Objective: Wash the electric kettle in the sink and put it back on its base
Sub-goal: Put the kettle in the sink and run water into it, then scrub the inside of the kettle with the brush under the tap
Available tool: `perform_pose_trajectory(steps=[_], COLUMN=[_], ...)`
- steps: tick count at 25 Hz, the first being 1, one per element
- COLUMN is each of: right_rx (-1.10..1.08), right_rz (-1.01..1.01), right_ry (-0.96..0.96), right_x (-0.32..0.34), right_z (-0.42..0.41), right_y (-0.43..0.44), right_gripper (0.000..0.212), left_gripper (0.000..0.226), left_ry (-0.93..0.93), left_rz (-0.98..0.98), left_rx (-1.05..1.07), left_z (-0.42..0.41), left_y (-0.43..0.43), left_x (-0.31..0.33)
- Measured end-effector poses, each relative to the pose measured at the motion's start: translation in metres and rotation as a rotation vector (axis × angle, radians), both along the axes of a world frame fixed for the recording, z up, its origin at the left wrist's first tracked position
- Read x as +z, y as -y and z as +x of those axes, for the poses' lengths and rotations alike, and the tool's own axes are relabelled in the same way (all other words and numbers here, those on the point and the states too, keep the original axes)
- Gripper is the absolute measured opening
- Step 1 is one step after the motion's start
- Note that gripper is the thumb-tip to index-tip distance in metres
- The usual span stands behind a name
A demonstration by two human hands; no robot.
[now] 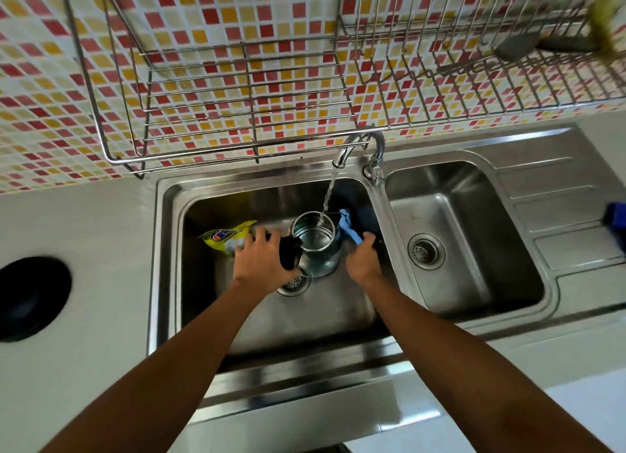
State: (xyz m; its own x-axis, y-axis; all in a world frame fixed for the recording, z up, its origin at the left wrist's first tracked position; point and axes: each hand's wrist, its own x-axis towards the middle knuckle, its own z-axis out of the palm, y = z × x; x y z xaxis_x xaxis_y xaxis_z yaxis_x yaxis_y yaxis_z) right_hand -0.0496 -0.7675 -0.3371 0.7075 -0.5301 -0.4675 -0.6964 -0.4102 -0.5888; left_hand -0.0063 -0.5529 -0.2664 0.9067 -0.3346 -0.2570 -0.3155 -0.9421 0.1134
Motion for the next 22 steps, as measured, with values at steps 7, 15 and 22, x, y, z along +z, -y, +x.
perform_pose_trajectory(steps=[7,15,22], right_rx=[0.088,0.749,1.164], right_rz=[-0.123,-0.469,-0.575], right_ry=[0.349,0.229,-0.109], right_x=[0.097,0.150,0.099], right_z=[-0.038,-0.036,0.044], right_y=[0.036,0.037,-0.006], right_gripper=[0.038,0.040,0.039], left_gripper=[0.086,0.077,0.087], left_ry=[-0.066,-0.088,-0.075], left_rz=[-0.032,-0.016,0.034], left_rx=[-0.024,-0.071,-0.099], left_z=[0.007,0.012,0.020], left_y=[0.006,0.006,0.005], left_x=[-0.005,0.002,-0.020])
